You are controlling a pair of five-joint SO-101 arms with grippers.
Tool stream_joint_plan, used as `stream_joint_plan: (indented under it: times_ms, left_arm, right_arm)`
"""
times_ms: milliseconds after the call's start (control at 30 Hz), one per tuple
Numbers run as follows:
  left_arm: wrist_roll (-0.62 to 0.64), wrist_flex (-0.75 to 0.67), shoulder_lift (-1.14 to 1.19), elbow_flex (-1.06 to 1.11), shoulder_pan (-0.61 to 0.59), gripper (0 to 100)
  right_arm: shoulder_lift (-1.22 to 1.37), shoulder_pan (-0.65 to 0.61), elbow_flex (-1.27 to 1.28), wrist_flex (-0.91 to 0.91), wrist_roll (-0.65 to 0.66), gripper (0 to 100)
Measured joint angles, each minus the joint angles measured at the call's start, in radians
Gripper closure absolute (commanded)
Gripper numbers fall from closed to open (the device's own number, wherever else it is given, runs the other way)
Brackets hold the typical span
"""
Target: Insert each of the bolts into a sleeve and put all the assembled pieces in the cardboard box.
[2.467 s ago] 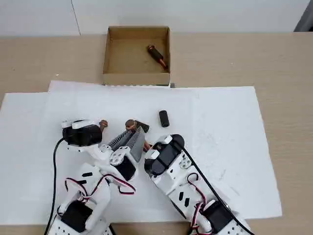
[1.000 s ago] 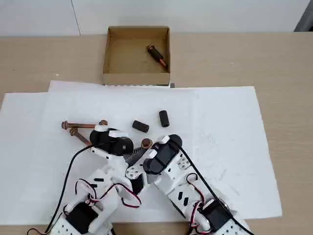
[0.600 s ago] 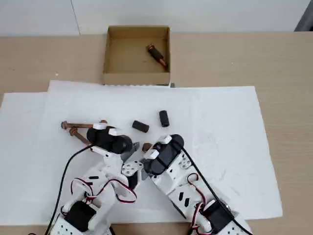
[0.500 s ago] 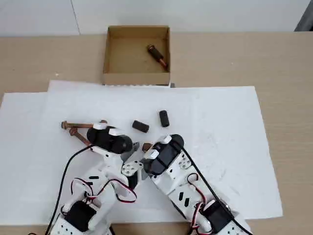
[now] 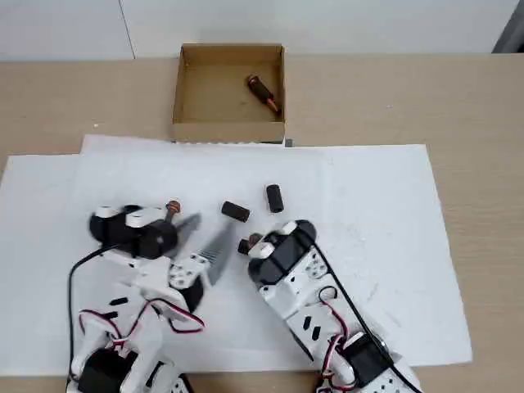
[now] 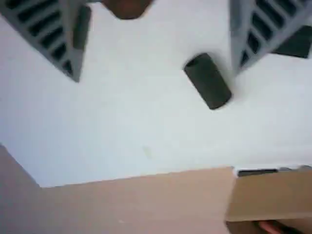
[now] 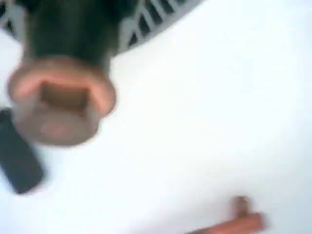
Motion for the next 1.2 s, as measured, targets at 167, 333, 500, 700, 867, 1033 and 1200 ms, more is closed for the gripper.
stream_joint_plan:
  times_ms: [167, 333, 500, 700, 867, 1033, 1200]
  left_arm:
    - [-0.077, 0.002, 0.0, 0.006, -0.169, 100]
    - [-0.192, 0.002, 0.0, 0.089, -0.27, 99]
    - [-0.265, 0.002, 0.0, 0.166, -0.344, 99]
    - [-0.27, 0.002, 0.0, 0.227, -0.356, 99]
    - [-0.278, 0.002, 0.0, 0.232, -0.356, 99]
    - [-0.367, 0.002, 0.0, 0.307, -0.356, 99]
    - [-0.408, 0.002, 0.0, 0.328, -0.358, 99]
  right_arm:
    - [0.0, 0.089, 0.0, 0.0, 0.0, 99.5]
    - [0.0, 0.196, 0.0, 0.0, 0.0, 99.5]
    - [0.0, 0.307, 0.0, 0.0, 0.0, 99.5]
    - [0.002, 0.361, -0.061, 0.048, -0.002, 99.5]
    - [0.002, 0.393, -0.183, 0.129, -0.078, 99.5]
    - [0.095, 0.399, -0.284, 0.157, -0.097, 99.5]
    - [0.29, 0.396, -0.443, 0.157, -0.141, 99.5]
